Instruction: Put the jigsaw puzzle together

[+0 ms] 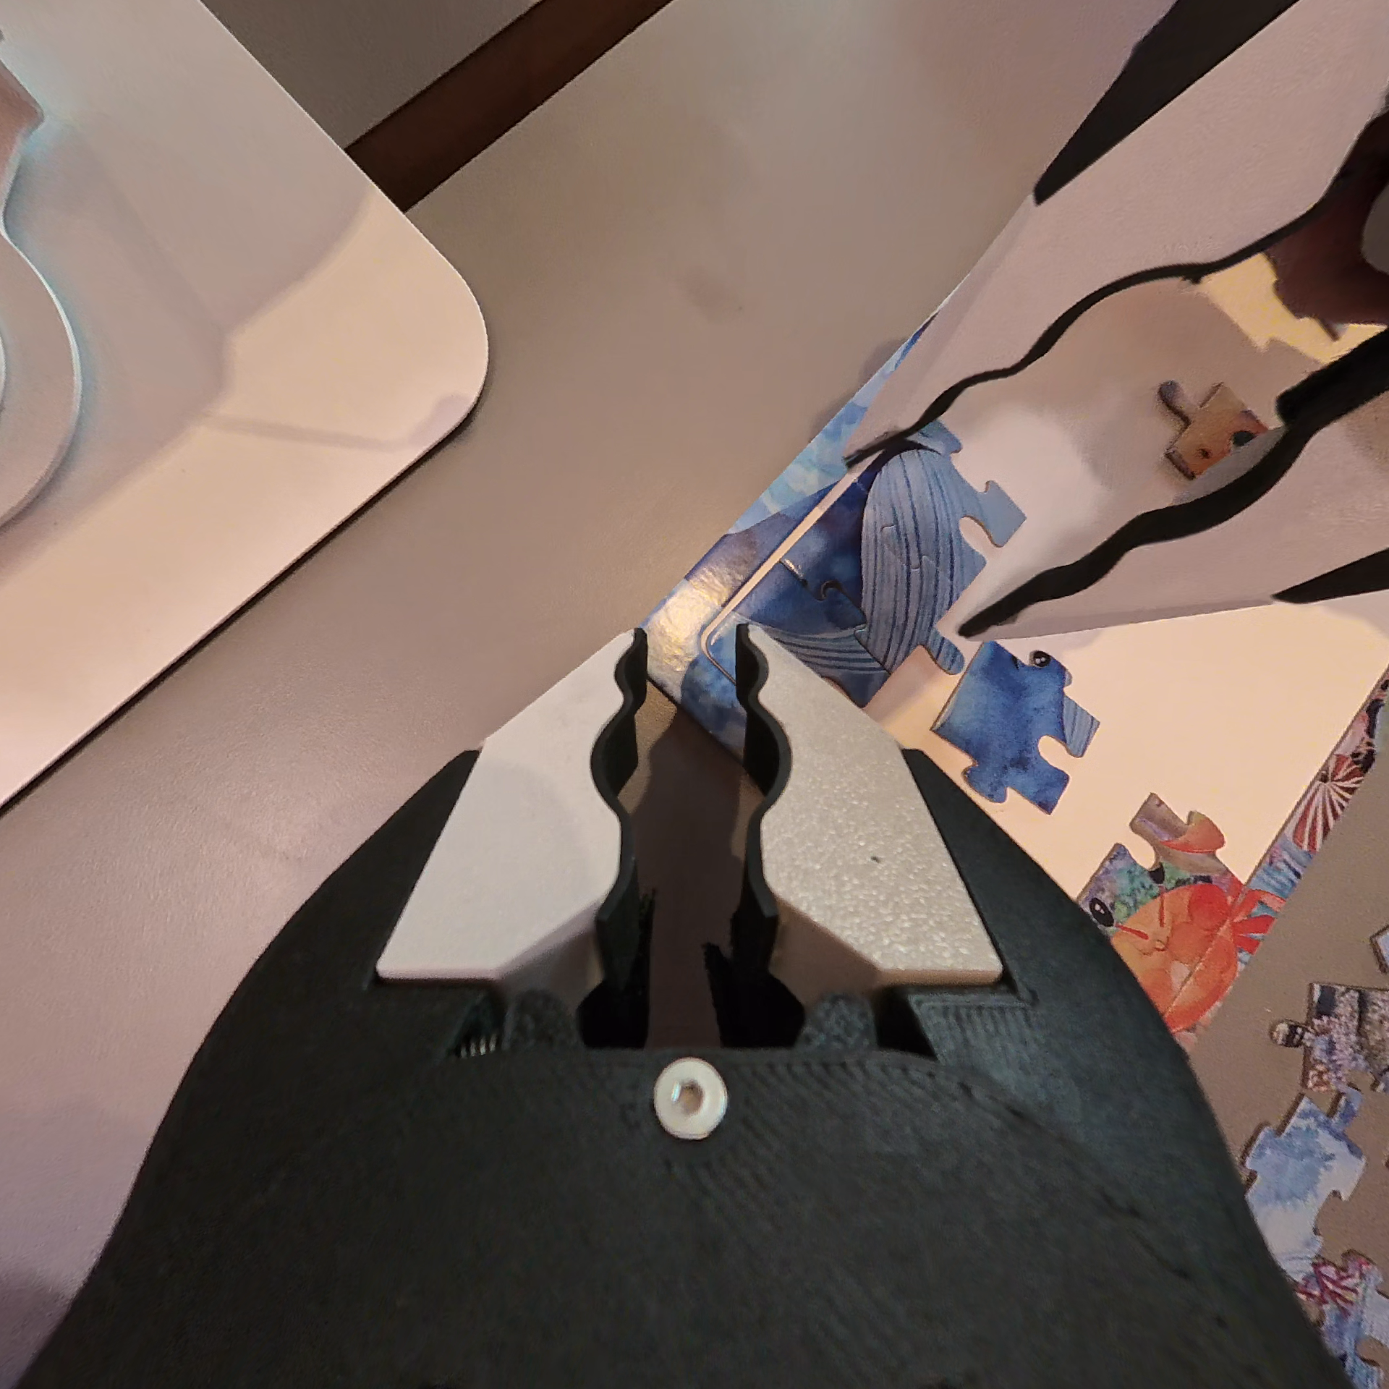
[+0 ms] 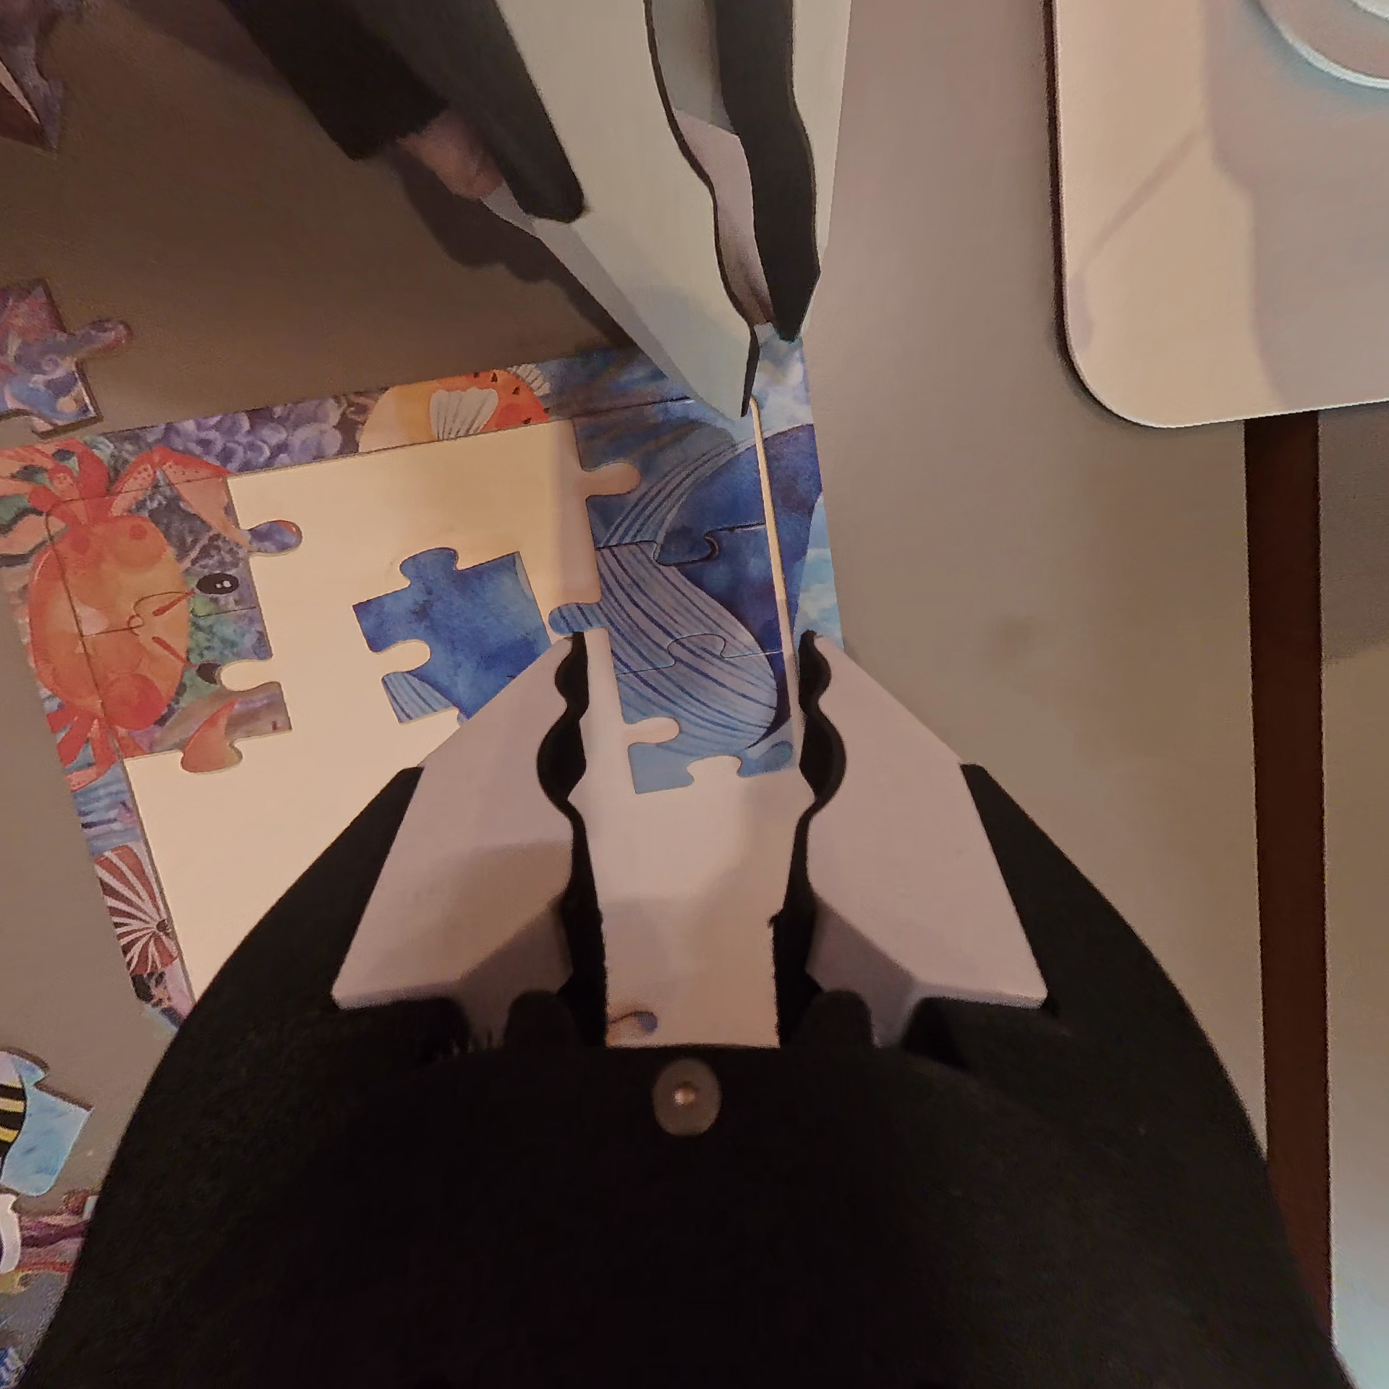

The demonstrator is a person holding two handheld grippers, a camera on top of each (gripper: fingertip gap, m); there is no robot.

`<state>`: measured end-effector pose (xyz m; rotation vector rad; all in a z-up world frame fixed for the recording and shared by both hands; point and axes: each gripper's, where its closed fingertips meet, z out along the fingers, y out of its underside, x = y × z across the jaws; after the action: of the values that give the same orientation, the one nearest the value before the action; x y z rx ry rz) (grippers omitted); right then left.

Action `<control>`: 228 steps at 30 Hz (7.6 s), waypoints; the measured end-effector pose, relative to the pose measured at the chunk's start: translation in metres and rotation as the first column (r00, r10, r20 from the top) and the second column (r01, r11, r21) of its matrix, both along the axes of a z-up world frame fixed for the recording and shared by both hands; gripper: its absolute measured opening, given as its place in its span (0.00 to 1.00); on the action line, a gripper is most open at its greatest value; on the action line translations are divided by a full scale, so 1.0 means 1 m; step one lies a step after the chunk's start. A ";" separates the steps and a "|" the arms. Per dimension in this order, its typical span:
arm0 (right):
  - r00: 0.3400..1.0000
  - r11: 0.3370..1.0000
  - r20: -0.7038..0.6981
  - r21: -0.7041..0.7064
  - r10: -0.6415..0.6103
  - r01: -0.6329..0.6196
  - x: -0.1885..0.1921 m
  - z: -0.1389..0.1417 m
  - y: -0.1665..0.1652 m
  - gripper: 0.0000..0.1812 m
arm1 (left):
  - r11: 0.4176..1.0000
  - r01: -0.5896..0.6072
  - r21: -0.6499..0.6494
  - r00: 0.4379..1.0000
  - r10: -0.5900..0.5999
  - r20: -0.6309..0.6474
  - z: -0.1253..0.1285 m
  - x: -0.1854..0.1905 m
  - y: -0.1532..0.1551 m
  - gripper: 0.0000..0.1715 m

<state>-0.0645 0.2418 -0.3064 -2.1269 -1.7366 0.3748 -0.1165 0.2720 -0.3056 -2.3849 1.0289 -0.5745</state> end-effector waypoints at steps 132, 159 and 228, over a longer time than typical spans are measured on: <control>0.989 0.999 0.142 -0.016 0.032 -0.030 0.042 0.025 -0.045 0.21 | 0.999 -0.002 0.039 0.998 0.000 0.056 0.021 0.001 0.004 0.13; 0.854 0.853 -0.035 -0.053 0.518 -0.520 -0.131 -0.003 -0.198 0.26 | 0.890 -0.207 0.406 0.962 0.111 0.248 0.202 -0.071 -0.004 0.11; 0.978 0.979 -0.050 -0.022 0.201 -0.203 -0.109 -0.006 -0.139 0.34 | 0.874 -0.206 0.440 0.957 0.086 0.277 0.224 -0.079 -0.015 0.11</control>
<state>-0.1732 0.1029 -0.3120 -1.9478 -1.9362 0.5027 -0.1960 0.2570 -0.0821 -1.8887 0.7608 -0.4906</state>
